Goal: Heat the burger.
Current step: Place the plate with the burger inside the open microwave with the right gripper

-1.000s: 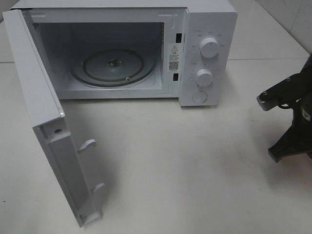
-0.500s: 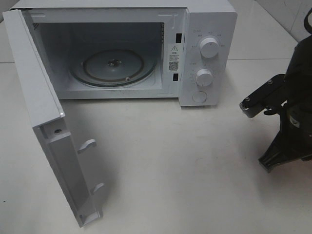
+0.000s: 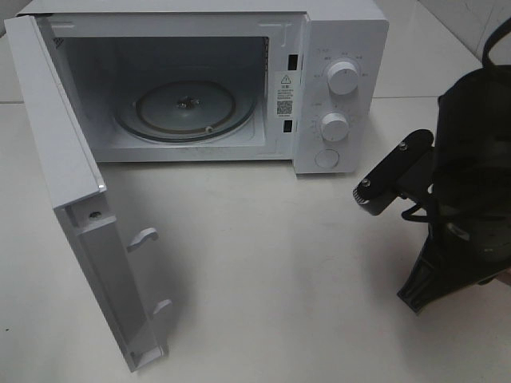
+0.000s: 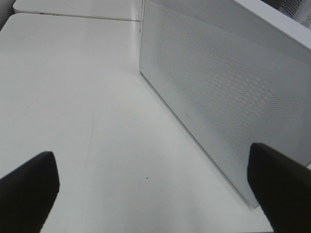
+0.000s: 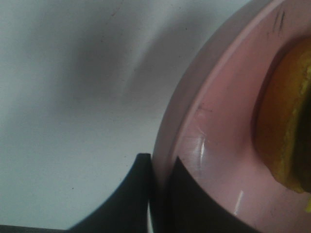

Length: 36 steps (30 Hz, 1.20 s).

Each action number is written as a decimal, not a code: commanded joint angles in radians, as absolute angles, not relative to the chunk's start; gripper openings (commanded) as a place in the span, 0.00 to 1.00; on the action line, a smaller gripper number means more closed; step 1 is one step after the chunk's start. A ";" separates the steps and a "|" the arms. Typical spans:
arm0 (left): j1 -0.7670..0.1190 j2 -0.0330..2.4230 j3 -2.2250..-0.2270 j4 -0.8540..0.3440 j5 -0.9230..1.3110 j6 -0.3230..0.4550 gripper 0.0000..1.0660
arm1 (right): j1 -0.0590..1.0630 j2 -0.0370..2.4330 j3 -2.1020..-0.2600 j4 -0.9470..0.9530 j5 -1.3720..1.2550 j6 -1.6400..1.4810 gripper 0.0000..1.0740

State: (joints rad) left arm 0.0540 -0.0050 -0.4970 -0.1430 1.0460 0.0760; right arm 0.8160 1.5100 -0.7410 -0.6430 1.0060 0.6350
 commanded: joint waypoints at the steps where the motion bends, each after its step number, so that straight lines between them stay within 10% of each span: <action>1: 0.056 -0.025 -0.494 -0.145 1.036 0.076 0.92 | 0.858 1.502 -0.740 -0.690 1.062 0.665 0.01; 36: 0.056 -0.025 -0.494 -0.145 1.036 0.076 0.92 | 1.264 1.502 -0.758 -0.669 1.110 0.556 0.02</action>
State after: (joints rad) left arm 0.0540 -0.0050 -0.4970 -0.1430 1.0460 0.0760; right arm 1.2610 1.5090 -0.7450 -0.5940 1.0630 0.5900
